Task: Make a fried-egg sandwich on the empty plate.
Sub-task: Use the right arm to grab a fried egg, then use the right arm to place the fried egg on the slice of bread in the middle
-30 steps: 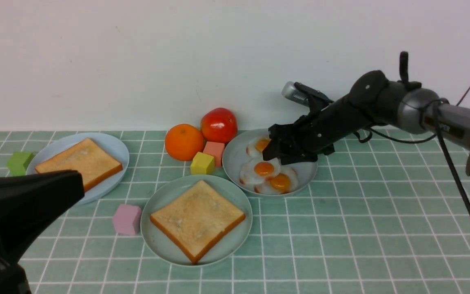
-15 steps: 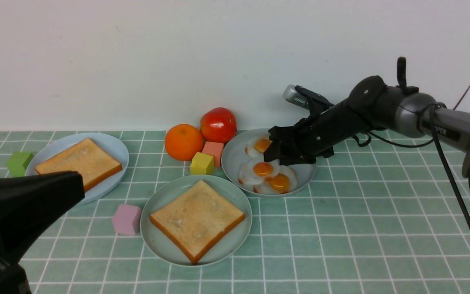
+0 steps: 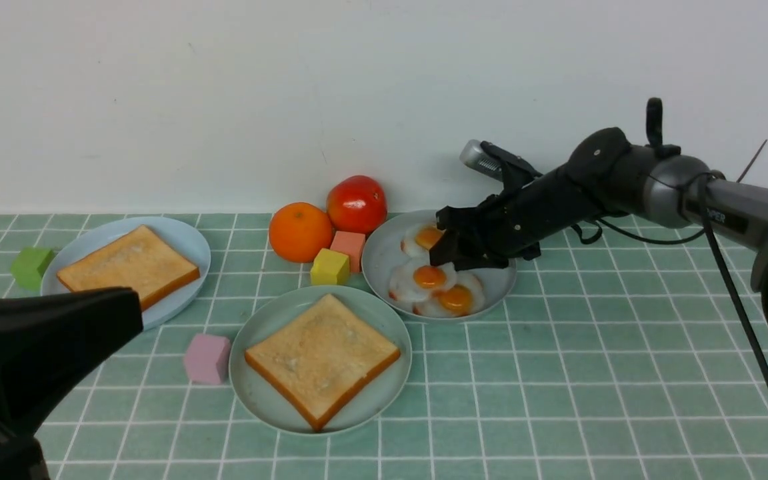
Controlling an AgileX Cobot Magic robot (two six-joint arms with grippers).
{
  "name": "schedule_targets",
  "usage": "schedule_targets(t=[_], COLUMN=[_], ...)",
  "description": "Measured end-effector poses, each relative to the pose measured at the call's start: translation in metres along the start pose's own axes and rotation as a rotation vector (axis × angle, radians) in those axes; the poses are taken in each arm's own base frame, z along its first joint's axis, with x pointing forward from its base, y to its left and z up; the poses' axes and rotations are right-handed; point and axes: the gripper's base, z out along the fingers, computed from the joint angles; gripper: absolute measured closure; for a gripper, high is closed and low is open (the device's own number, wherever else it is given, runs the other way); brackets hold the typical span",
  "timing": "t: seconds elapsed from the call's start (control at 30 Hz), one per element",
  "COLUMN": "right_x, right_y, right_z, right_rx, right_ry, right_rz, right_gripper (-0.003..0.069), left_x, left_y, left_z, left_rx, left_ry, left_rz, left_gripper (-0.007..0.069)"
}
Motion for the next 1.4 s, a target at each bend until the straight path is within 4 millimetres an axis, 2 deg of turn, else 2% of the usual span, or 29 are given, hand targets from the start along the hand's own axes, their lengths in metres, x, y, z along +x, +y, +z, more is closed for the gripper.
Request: schedule_targets(t=[0.03, 0.1, 0.23, 0.3, 0.43, 0.47, 0.5, 0.57, 0.67, 0.73, 0.77, 0.87, 0.9, 0.97, 1.0, 1.07, 1.2, 1.23, 1.4], right_x=[0.000, 0.000, -0.004, -0.008, -0.021, -0.024, -0.025, -0.027, -0.023, -0.012, -0.012, 0.017, 0.020, 0.040, 0.043, 0.059, 0.064, 0.065, 0.069], right_y=[0.000, 0.001, 0.008, 0.015, 0.032, 0.039, 0.040, 0.059, 0.078, 0.095, 0.095, 0.121, 0.125, 0.137, 0.139, 0.150, 0.149, 0.143, 0.130], right_z=[0.000, 0.000, -0.010, -0.022, -0.060, -0.075, -0.078, -0.110, -0.130, -0.133, -0.133, -0.107, -0.104, -0.077, -0.072, -0.045, -0.024, -0.013, 0.009], right_rx=[-0.002, -0.010, -0.024, -0.033, -0.048, -0.058, -0.058, -0.088, -0.119, -0.149, -0.150, -0.190, -0.195, -0.204, -0.203, -0.195, -0.191, -0.193, -0.208], right_ry=[0.004, 0.004, -0.005, -0.011, -0.042, -0.052, -0.053, -0.051, -0.019, 0.022, 0.024, 0.105, 0.112, 0.138, 0.132, 0.129, 0.101, 0.090, 0.092], right_rz=[0.000, 0.007, -0.002, -0.021, -0.076, -0.090, -0.093, -0.134, -0.171, -0.192, -0.192, -0.196, -0.199, -0.189, -0.188, -0.193, -0.162, -0.120, -0.016], right_gripper=[0.0483, 0.0549, 0.0567, 0.0585, 0.0592, 0.0592, 0.0592, 0.0592, 0.0592, 0.0592, 0.0592, 0.0592, 0.0592, 0.0592, 0.0592, 0.0592, 0.0592, 0.0592, 0.0592], left_x=[0.000, 0.000, 0.001, 0.003, 0.010, 0.012, 0.012, 0.015, 0.017, 0.018, 0.018, 0.020, 0.020, 0.019, 0.019, 0.017, 0.015, 0.015, 0.014], left_y=[0.000, 0.000, 0.001, 0.002, 0.005, 0.006, 0.006, 0.008, 0.011, 0.013, 0.013, 0.017, 0.017, 0.019, 0.019, 0.020, 0.020, 0.019, 0.019], left_z=[0.000, 0.000, 0.000, 0.000, -0.001, -0.001, -0.001, -0.002, -0.002, -0.003, -0.003, -0.004, -0.004, -0.004, -0.004, -0.004, -0.003, -0.003, -0.003], left_rx=[0.000, 0.000, -0.006, -0.020, -0.054, -0.065, -0.067, -0.089, -0.112, -0.133, -0.135, -0.175, -0.177, -0.202, -0.206, -0.220, -0.212, -0.207, -0.205], left_ry=[0.000, 0.000, 0.012, 0.038, 0.109, 0.129, 0.133, 0.166, 0.190, 0.207, 0.208, 0.231, 0.231, 0.222, 0.220, 0.202, 0.176, 0.168, 0.165], left_rz=[0.000, 0.000, 0.002, 0.009, 0.018, 0.022, 0.022, 0.037, 0.061, 0.084, 0.086, 0.087, 0.085, 0.072, 0.072, 0.065, 0.063, 0.062, 0.060], left_gripper=[0.0638, 0.0638, 0.0638, 0.0637, 0.0634, 0.0634, 0.0634, 0.0634, 0.0634, 0.0634, 0.0634, 0.0634, 0.0634, 0.0634, 0.0634, 0.0634, 0.0634, 0.0634, 0.0634])
